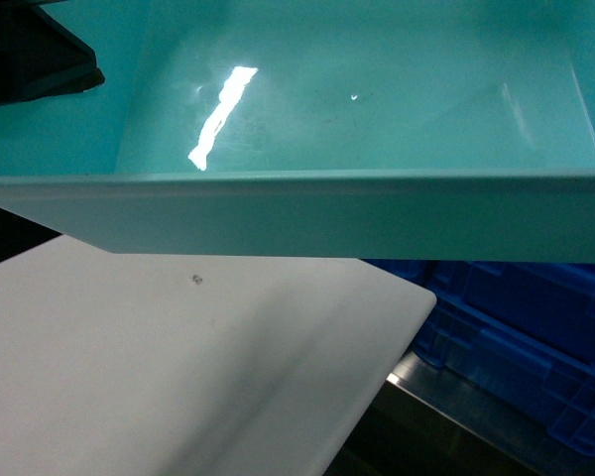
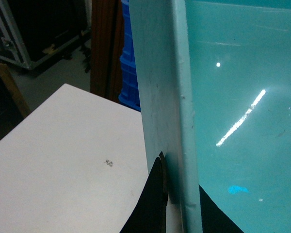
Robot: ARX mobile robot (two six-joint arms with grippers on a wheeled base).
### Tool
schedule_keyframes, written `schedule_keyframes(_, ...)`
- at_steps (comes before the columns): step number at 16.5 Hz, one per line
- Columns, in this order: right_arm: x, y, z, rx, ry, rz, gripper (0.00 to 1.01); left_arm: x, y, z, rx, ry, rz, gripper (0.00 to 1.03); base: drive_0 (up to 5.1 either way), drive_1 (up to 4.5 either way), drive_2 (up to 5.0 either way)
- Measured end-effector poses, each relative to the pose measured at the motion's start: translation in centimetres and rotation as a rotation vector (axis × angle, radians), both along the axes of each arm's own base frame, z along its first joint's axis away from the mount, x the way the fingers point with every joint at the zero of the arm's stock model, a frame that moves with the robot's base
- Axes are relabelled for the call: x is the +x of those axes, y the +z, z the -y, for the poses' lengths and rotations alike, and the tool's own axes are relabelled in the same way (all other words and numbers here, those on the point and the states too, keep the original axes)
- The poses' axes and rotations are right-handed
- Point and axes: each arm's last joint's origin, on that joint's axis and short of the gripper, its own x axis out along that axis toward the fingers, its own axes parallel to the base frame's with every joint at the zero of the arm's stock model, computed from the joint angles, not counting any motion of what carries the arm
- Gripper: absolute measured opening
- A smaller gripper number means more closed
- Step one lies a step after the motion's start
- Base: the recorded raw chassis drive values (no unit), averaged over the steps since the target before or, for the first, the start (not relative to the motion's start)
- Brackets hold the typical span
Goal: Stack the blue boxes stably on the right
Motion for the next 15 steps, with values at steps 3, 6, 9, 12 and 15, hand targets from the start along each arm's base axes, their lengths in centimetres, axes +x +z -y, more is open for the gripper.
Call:
schedule_keyframes(3, 0.01, -0.01, 0.0, 0.0, 0.0, -0.001, 0.02, 0.0, 0.0, 0.0, 0.002, -0.001, 0.0, 0.02, -1.6, -1.61, -1.6)
schedule_keyframes(6, 0.0, 0.0, 0.0, 0.0, 0.0, 0.0, 0.02, 0.0, 0.0, 0.0, 0.002, -0.001, 0.001, 0.02, -1.6, -1.6, -1.6)
schedule_keyframes(9, 0.0, 0.0, 0.0, 0.0, 0.0, 0.0, 0.02, 0.0, 0.0, 0.0, 0.002, -0.001, 0.001, 0.02, -1.6, -1.57, -1.6)
schedule_keyframes(12, 0.01, -0.01, 0.0, 0.0, 0.0, 0.0, 0.02, 0.0, 0.0, 0.0, 0.003, -0.001, 0.001, 0.02, -1.6, -1.58, -1.6)
schedule_keyframes(15, 0.01, -0.01, 0.0, 0.0, 0.0, 0.0, 0.02, 0.0, 0.0, 0.0, 0.003, -0.001, 0.001, 0.02, -1.6, -1.58, -1.6)
